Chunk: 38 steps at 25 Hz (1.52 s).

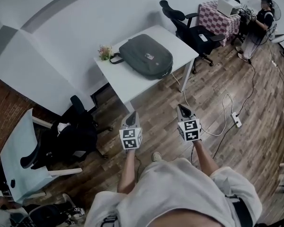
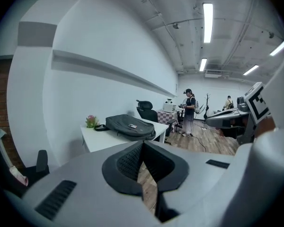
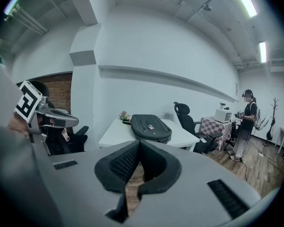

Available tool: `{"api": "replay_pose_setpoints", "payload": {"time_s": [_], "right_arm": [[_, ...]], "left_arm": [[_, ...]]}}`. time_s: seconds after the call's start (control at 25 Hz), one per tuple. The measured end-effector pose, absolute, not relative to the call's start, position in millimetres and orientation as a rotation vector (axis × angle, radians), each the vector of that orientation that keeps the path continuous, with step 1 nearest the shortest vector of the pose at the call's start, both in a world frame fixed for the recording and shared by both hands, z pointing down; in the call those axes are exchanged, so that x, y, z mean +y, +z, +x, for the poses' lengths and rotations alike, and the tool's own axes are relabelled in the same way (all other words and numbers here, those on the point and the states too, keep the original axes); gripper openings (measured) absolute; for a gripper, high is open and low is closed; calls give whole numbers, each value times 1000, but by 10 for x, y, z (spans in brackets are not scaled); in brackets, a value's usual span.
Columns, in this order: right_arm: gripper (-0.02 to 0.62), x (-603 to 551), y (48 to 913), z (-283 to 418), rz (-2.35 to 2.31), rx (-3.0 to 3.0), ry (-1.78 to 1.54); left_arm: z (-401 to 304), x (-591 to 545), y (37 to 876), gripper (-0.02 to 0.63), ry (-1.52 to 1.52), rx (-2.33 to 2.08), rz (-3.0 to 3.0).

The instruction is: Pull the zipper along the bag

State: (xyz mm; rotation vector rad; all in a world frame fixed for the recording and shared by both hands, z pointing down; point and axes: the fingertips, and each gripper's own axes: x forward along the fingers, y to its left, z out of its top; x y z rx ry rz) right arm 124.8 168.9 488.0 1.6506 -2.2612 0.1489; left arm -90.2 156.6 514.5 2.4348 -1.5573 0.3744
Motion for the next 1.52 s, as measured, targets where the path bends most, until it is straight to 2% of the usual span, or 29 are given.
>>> {"api": "replay_pose_setpoints", "payload": {"time_s": [0.68, 1.52], "right_arm": [[14, 540, 5209, 1149, 1666, -2201, 215], [14, -1678, 5181, 1311, 1422, -2385, 222]], "left_arm": [[-921, 229, 5380, 25, 417, -1459, 2473], [-802, -1523, 5308, 25, 469, -1681, 2276]]}}
